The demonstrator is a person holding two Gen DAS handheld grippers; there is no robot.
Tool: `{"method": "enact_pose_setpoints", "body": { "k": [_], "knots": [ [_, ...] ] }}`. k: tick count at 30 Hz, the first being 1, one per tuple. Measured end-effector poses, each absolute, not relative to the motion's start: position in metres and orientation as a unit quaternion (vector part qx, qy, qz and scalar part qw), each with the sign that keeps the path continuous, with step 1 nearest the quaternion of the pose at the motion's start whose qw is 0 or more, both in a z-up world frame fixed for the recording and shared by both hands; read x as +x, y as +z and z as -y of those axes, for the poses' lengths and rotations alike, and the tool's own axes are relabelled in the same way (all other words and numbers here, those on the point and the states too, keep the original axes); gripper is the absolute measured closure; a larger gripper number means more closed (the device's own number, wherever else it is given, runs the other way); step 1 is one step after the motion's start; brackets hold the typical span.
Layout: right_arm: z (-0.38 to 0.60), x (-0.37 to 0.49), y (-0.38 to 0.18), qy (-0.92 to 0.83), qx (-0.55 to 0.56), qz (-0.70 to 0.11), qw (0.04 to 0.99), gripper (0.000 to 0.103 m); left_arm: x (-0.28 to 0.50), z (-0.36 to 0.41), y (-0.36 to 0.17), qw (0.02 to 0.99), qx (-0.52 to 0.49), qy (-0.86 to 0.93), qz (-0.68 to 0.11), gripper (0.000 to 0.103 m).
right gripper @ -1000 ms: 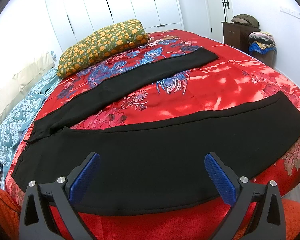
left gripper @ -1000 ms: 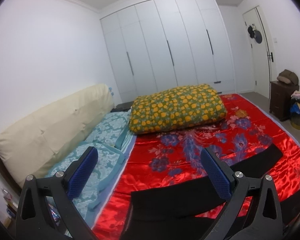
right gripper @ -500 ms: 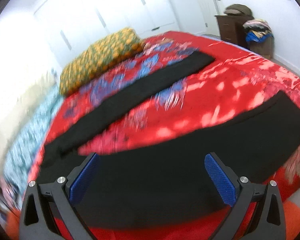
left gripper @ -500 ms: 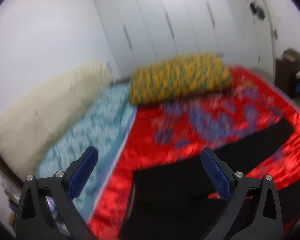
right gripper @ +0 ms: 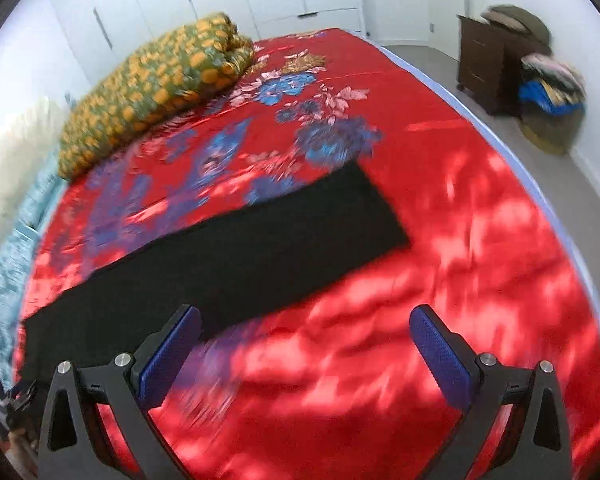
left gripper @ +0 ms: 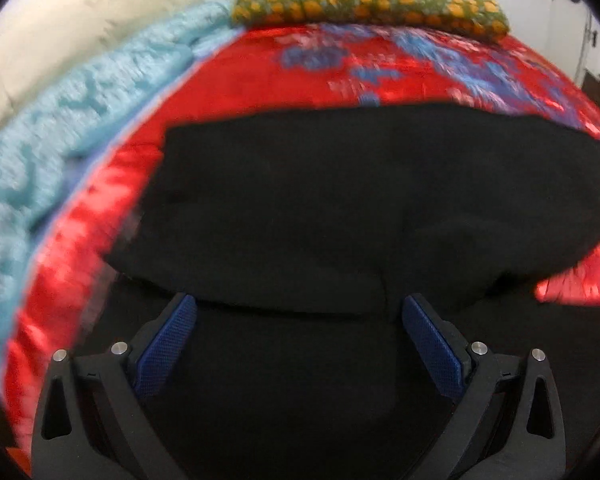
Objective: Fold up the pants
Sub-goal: 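Grasp the edge of the black trousers with the right tool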
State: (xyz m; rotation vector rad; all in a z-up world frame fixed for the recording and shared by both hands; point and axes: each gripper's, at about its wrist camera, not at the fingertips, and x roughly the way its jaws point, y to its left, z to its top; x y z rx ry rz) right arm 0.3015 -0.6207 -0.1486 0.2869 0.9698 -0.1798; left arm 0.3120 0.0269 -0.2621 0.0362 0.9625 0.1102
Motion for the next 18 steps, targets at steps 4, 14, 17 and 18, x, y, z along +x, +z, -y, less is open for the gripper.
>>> {"method": "enact_pose_setpoints", "body": {
  "k": [4, 14, 17, 18],
  "knots": [
    [0.656, 0.382, -0.175, -0.099, 0.088, -0.496, 0.858, 0.008, 0.311, -0.032, -0.262, 0.889, -0.009, 0.041, -0.456, 0.000],
    [0.688, 0.478, -0.236, -0.131, 0.046, -0.542, 0.829, 0.064, 0.310, -0.033, -0.268, 0.901, -0.003, 0.045, -0.431, 0.000],
    [0.682, 0.466, -0.220, -0.118, 0.059, -0.511, 0.849, 0.091, 0.311, -0.033, -0.269, 0.902, 0.001, 0.047, -0.430, 0.000],
    [0.678, 0.456, -0.209, -0.108, 0.066, -0.495, 0.859, 0.091, 0.311, -0.033, -0.269, 0.901, 0.001, 0.048, -0.430, 0.000]
  ]
}}
